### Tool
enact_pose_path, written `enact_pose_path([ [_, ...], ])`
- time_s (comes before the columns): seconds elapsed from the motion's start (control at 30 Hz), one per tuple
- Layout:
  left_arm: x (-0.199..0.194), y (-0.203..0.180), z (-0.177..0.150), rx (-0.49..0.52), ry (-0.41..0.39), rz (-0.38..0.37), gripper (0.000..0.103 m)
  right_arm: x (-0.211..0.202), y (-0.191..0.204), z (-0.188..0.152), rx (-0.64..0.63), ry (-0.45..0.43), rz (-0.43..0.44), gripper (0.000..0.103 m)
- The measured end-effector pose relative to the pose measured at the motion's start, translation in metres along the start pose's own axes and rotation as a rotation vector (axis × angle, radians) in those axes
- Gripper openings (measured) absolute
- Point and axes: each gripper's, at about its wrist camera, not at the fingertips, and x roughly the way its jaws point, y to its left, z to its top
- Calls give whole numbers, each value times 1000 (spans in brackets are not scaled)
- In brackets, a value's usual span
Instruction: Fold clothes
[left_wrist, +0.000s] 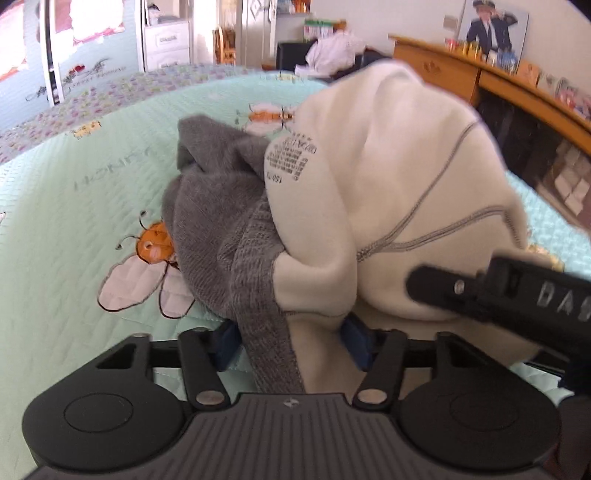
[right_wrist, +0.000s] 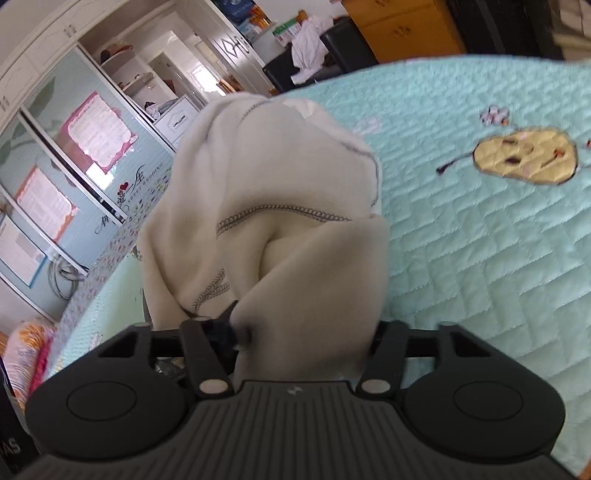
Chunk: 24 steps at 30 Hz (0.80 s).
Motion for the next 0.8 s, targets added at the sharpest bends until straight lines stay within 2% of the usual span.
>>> enact_pose_path([
  [0.03, 3, 4, 0, -12, 3, -5, 77, 5, -2, 1, 24, 10, 5, 78],
  [0.07, 3, 8, -1, -23, -3, -27, 72, 7, -3, 2, 32, 13, 13, 76],
  [0.1, 2, 12, -1, -32, -10, -52, 66, 7, -2, 3, 23, 12, 23, 59],
  [0.17, -10, 11, -1, -27, -40, -84, 46, -1, 3, 2, 1, -4, 46, 48],
  [0.27, -30, 6, -1, -3, -96, -102, 31, -24, 19, 3, -50, -52, 83, 41],
  [0.4, -73, 5, -1, 48, -188, -132, 28, -59, 47, 9, -130, -116, 136, 37],
  [0.57, -148, 24, -12, 20, -294, -137, 26, -113, 86, 14, -213, -155, 235, 36],
  [0.8, -265, 60, -53, -12, -449, -40, 26, -183, 146, -6, -329, -145, 426, 36],
])
